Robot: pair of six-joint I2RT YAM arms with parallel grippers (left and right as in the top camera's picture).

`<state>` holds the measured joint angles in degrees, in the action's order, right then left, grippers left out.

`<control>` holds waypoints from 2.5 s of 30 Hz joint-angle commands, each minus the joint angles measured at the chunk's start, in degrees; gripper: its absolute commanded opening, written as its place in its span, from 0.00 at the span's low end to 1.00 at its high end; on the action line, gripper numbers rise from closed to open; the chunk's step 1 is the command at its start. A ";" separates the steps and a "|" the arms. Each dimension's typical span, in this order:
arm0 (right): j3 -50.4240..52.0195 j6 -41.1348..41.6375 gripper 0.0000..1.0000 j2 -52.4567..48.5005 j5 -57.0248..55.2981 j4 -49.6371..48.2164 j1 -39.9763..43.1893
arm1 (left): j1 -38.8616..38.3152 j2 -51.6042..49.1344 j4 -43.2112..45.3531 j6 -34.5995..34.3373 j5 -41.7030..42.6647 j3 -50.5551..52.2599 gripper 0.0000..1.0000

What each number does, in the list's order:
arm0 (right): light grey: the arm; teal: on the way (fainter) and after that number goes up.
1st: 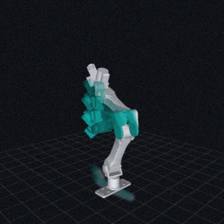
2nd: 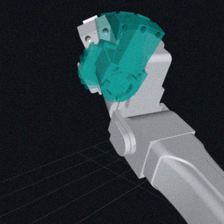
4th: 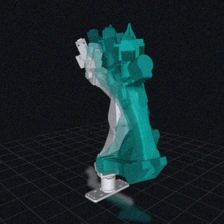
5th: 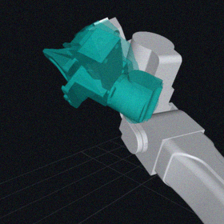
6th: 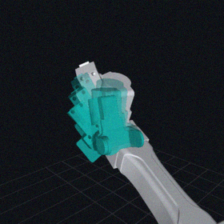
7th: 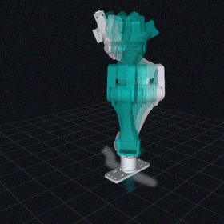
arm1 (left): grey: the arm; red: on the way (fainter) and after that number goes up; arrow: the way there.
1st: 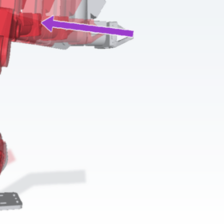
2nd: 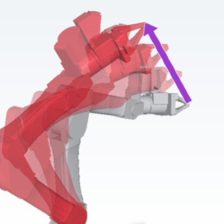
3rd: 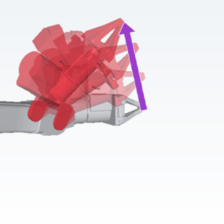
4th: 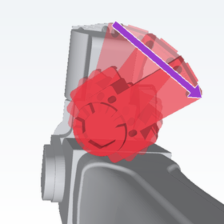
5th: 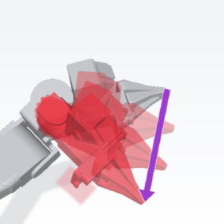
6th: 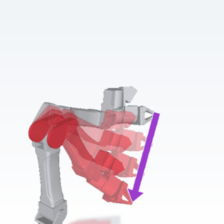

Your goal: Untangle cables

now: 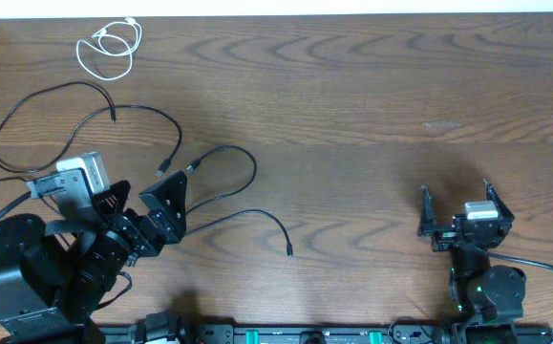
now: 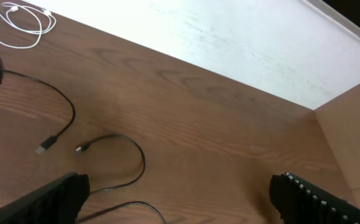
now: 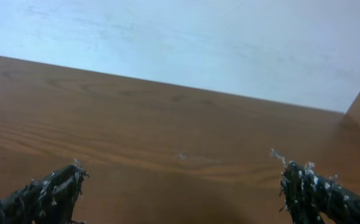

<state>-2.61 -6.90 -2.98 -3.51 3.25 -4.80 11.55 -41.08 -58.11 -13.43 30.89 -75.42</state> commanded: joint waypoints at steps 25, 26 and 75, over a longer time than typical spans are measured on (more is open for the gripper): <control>2.29 6.14 0.99 2.01 0.61 1.01 4.33 | -0.11 0.04 0.04 0.94 -0.50 -0.35 0.98; 2.29 7.43 0.99 2.01 0.44 1.01 4.35 | -0.11 0.04 0.04 0.94 -0.50 -0.35 0.98; 2.29 5.55 0.99 2.01 0.44 0.83 3.74 | -0.13 0.04 0.04 0.94 -0.52 -0.35 0.98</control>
<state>-0.56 -0.67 -1.39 -3.22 3.99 -1.23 11.55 -41.08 -58.11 -13.43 30.89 -75.42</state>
